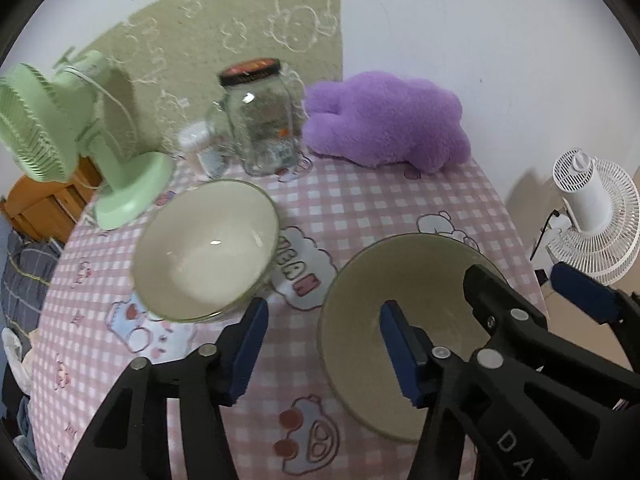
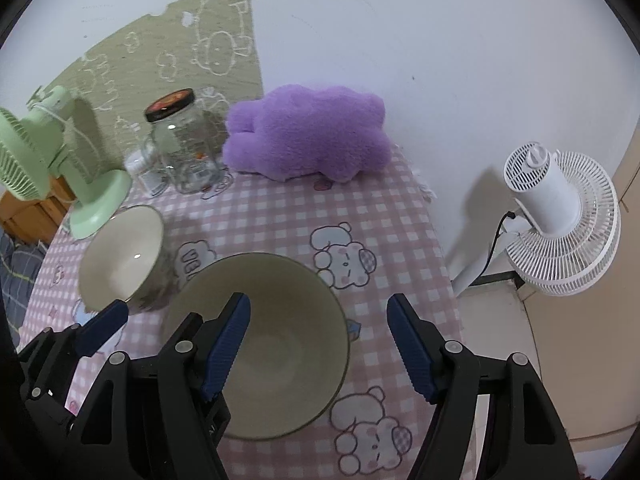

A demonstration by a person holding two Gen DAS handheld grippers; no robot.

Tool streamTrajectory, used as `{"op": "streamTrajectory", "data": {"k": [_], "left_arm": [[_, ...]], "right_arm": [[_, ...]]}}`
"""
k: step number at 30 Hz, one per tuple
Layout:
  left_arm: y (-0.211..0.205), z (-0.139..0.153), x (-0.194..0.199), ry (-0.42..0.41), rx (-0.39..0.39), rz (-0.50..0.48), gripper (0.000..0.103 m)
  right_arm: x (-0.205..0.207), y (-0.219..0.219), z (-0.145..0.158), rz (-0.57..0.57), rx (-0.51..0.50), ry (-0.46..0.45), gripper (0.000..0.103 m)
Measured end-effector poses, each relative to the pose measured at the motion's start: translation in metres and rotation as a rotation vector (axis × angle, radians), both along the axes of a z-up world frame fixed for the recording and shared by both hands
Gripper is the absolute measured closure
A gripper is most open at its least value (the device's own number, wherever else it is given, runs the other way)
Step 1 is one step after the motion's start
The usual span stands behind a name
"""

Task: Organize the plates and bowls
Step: 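Move both grippers to the rim of the cream bowl by the jar, then close both grippers on the cream bowl rim and lift it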

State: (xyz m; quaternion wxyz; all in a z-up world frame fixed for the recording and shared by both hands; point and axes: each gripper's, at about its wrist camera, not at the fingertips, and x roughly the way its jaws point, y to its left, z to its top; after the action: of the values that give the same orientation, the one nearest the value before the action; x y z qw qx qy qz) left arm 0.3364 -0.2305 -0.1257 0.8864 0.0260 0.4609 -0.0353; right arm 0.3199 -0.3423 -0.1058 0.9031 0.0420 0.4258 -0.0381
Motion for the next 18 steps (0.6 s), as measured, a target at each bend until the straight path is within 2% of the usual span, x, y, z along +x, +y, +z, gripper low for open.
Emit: {"op": "streamTrajectory", "data": {"k": [4,10,13,15,18], "left_arm": [[-0.005,-0.016,0.01,0.046,-0.018,-0.002,0.057],[-0.012,-0.028,0.017,0.068,-0.006,-0.01,0.071],[-0.013,-0.031,0.018,0.071,0.012,0.0,0.076],[-0.013,-0.03,0.018,0.069,0.021,0.003,0.08],[-0.01,-0.032,0.02,0.074,0.014,0.003,0.08]], "right_arm": [[0.009,-0.005,-0.013,-0.009,0.018,0.027,0.043],[0.018,-0.01,-0.03,-0.03,0.047,0.061,0.058],[0.021,-0.013,-0.035,-0.039,0.058,0.073,0.067],[0.023,-0.014,-0.038,-0.037,0.074,0.086,0.079],[0.025,-0.012,-0.039,-0.031,0.074,0.087,0.079]]}}
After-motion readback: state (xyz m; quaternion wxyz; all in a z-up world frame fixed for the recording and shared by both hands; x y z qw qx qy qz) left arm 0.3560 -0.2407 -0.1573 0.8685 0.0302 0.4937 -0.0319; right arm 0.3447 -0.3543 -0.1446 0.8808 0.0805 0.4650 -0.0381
